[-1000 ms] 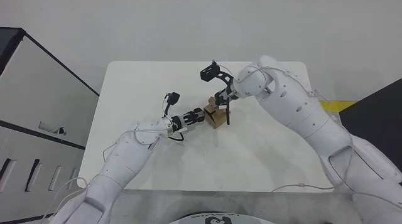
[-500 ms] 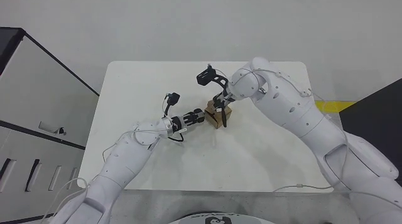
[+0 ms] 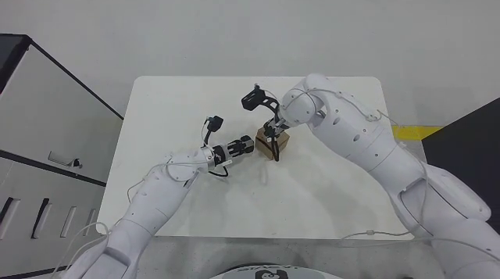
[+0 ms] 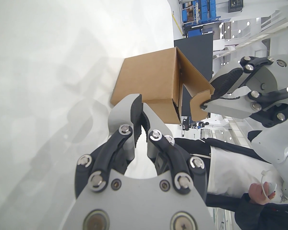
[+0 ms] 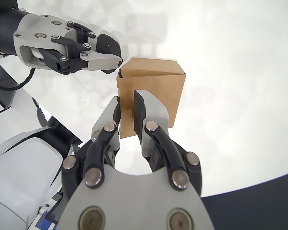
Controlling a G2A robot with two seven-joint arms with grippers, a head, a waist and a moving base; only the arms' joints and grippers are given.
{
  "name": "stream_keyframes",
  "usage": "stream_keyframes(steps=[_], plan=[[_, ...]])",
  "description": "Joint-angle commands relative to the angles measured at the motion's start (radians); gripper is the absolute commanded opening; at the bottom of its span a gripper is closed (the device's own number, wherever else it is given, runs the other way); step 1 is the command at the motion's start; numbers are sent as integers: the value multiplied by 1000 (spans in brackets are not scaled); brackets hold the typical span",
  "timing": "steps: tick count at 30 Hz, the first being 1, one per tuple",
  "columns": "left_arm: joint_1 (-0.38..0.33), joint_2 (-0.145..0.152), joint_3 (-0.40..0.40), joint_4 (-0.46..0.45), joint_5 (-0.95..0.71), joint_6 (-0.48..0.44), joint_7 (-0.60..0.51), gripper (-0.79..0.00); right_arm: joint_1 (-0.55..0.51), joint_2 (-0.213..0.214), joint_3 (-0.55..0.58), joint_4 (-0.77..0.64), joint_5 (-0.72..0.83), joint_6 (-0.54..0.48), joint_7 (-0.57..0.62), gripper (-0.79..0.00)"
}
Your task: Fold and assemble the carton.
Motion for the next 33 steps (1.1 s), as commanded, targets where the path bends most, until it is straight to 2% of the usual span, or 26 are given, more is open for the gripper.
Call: stream_keyframes(steps=[1,3,6,20,28,33], plan=[[0,0,0,0,0,-1,0,-785,1,-2,-2,2,-5,1,2,-650],[0,0,-1,0,1,-1,-1,-785,2,-4,-3,3,-9,1,2,-570],[0,0,-1,1,-2,-3,-2,-785,2,-7,-4,4,-21,4,5,-526],[-9,-1,1,10,-5,-4,-9,-785,-1,-8,0,-10,-75,4,52,-520],[-15,-4,6,17,-8,-7,-10,-785,-11,-1,21,-30,-88,-8,72,-443],[-18,-5,8,21,-7,-7,-8,-785,-21,5,32,-42,-98,-25,94,-480]])
